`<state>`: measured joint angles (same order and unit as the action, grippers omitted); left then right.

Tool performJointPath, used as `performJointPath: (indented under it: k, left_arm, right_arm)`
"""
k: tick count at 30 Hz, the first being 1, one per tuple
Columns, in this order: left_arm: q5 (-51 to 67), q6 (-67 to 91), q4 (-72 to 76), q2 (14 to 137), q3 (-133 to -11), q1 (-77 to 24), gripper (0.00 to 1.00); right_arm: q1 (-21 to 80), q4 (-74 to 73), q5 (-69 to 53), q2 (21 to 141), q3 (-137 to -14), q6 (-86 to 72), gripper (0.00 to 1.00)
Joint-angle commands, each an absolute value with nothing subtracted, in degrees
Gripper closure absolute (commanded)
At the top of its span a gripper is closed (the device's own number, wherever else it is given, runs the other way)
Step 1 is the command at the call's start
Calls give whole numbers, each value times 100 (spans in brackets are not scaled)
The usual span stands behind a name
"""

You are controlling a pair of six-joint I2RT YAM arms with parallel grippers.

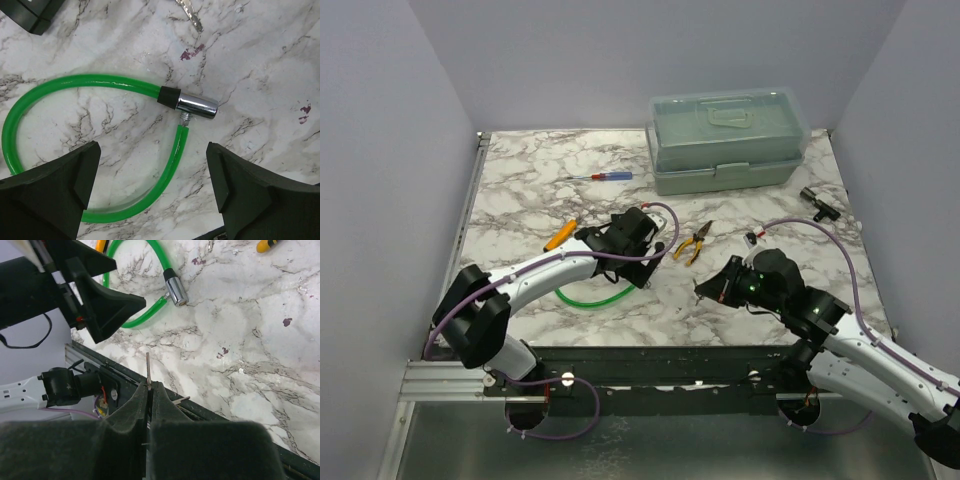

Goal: Unlock with the key

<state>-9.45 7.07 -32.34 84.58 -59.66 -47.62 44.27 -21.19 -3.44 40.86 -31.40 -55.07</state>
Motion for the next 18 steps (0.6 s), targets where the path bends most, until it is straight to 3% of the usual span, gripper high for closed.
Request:
performJointPath:
  k: [1,8,18]
  left_arm:
    - [-310,698,-3482,8812,-6255,-4604,10]
    - [550,505,-3709,9366,-6464,-4561,22]
    - [430,416,-3718,9963,-6583,-4391,42]
  right_arm:
    - [4450,-2188,-161,3929,-3025,-5484,100]
    - [4456,-2130,-270,3955,-3000,-5373,100]
    - [4455,-2087,-329,3883,-2980,-5344,100]
